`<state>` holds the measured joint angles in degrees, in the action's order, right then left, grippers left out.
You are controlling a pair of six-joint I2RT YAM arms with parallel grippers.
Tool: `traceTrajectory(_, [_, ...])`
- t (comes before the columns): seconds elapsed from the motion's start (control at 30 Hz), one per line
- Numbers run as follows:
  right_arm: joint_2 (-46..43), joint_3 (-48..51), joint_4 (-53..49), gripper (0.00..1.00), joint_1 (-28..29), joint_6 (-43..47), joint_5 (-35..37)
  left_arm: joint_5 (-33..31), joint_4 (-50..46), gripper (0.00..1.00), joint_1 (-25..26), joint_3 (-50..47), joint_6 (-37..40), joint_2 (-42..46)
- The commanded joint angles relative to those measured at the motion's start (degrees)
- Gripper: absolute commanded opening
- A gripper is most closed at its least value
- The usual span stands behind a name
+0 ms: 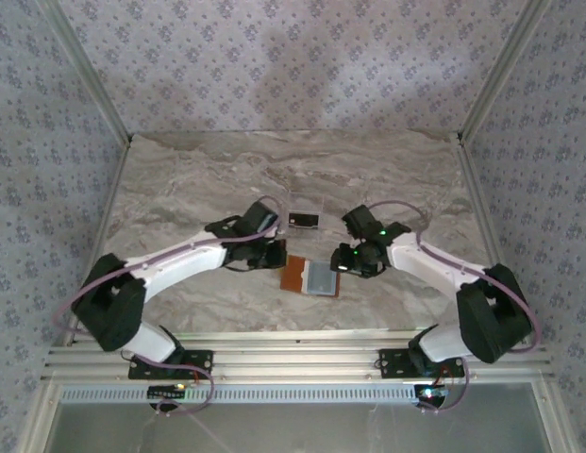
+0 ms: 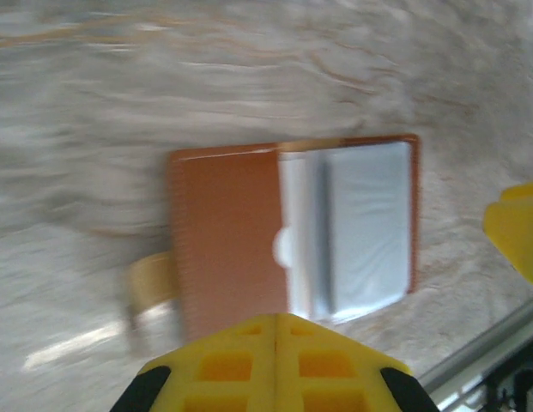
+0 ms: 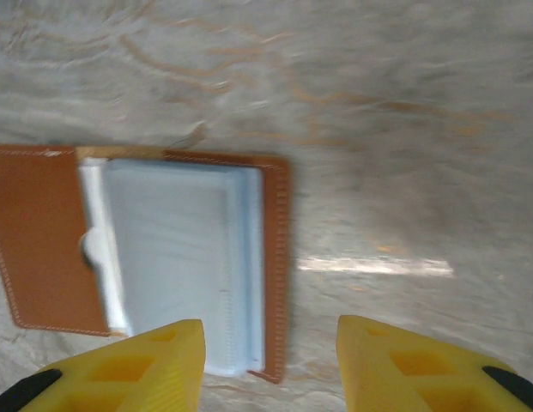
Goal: Take the credit cards out of the card holder
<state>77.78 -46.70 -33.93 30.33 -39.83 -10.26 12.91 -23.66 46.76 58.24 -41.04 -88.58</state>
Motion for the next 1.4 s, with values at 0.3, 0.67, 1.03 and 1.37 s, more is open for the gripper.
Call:
traceTrajectory(0.3, [-11.4,7.2,-0.9,0.46,-11.2,3.3,-4.2,6.6,3.1,0.02,8.8,16.1,-7.5,-19.8])
traceTrajectory(0.67, [-13.1,8.5,-0.8,0.46,-15.0,6.1,-7.9,9.0,4.8,0.02,9.3,18.6,-9.3,-25.3])
traceTrajectory(1.03, [-13.3,9.1,-0.8,0.46,-15.5,6.7,-8.1,6.8,2.9,0.02,8.8,16.5,-8.4,-24.9])
traceTrajectory(1.37, [-13.0,8.7,-0.7,0.46,-15.5,6.3,-7.7,5.8,4.1,0.02,7.2,12.4,-8.1,-21.5])
